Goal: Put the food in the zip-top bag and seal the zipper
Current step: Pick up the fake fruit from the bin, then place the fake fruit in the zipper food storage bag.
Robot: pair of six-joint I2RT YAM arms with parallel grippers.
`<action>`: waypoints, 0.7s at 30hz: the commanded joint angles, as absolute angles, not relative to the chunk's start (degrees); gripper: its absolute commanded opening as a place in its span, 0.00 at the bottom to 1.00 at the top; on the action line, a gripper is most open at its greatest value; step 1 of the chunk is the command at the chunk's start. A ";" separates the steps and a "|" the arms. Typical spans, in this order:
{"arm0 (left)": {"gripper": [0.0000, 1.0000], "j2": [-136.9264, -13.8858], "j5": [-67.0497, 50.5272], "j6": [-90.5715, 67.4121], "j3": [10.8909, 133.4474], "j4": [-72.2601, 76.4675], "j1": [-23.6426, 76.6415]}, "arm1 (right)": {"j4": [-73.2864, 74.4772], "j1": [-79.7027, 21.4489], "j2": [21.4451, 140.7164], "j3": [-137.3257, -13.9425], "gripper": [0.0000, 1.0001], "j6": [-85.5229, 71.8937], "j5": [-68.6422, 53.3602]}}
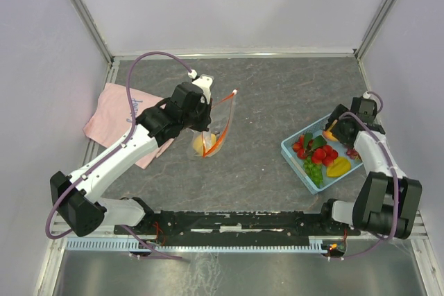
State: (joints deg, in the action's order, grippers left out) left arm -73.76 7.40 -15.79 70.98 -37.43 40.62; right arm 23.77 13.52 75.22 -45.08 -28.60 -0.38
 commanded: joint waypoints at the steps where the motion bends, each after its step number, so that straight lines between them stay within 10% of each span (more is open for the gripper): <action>1: 0.03 -73.48 6.80 -13.51 73.12 -36.06 40.78 | 26.00 13.25 68.67 -46.24 0.66 -27.43 0.52; 21: 0.03 -72.80 6.86 -11.34 74.12 -36.58 40.75 | 25.92 -10.11 53.97 -56.78 0.62 -24.33 -6.96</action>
